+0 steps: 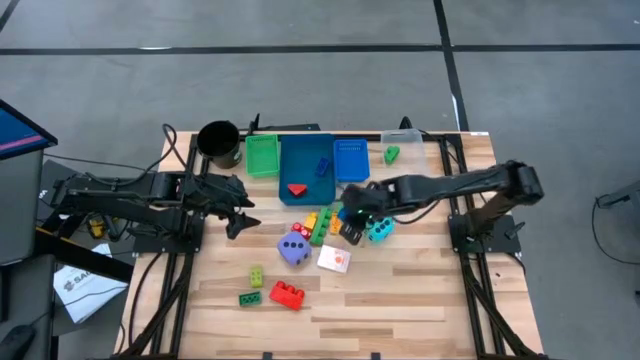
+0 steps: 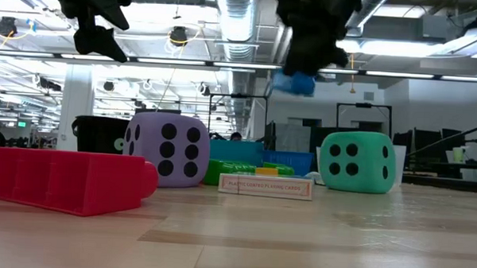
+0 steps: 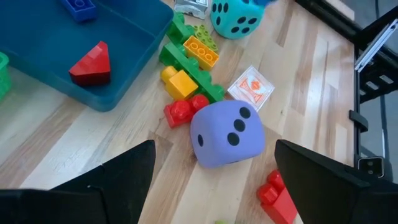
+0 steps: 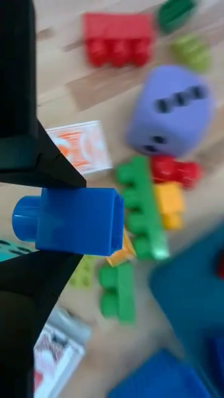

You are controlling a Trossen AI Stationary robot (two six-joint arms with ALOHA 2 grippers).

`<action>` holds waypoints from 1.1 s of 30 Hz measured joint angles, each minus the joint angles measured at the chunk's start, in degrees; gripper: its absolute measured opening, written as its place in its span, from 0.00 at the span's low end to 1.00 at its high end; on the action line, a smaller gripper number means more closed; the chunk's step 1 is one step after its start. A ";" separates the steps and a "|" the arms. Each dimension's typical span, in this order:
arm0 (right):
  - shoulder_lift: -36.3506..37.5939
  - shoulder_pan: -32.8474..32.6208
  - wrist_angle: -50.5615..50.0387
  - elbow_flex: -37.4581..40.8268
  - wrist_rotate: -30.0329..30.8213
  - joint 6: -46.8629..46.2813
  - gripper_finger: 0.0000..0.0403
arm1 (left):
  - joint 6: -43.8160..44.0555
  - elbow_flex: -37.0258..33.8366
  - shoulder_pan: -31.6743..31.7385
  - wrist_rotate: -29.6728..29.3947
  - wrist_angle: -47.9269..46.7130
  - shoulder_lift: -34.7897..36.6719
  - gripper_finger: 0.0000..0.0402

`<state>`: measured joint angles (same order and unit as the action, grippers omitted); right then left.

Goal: Pick & Place Toys
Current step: Put the large blue game piece into the transparent bin

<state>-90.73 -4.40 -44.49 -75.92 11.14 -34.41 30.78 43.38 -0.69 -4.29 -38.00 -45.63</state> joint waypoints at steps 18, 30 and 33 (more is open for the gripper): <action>7.09 2.56 10.04 -0.07 17.13 -8.43 0.33 | 0.88 0.02 0.02 -0.02 23.62 -0.02 0.81; 7.08 13.19 5.53 -0.07 20.26 -2.89 0.33 | -0.54 0.04 1.65 -6.36 26.59 -1.68 0.81; 7.05 16.56 2.17 0.23 20.26 -1.28 0.33 | 0.07 0.04 3.58 -9.23 27.12 -3.54 0.81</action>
<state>-83.68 12.15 -42.32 -75.69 31.40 -35.69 30.85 43.42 2.89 -13.53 -10.88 -49.16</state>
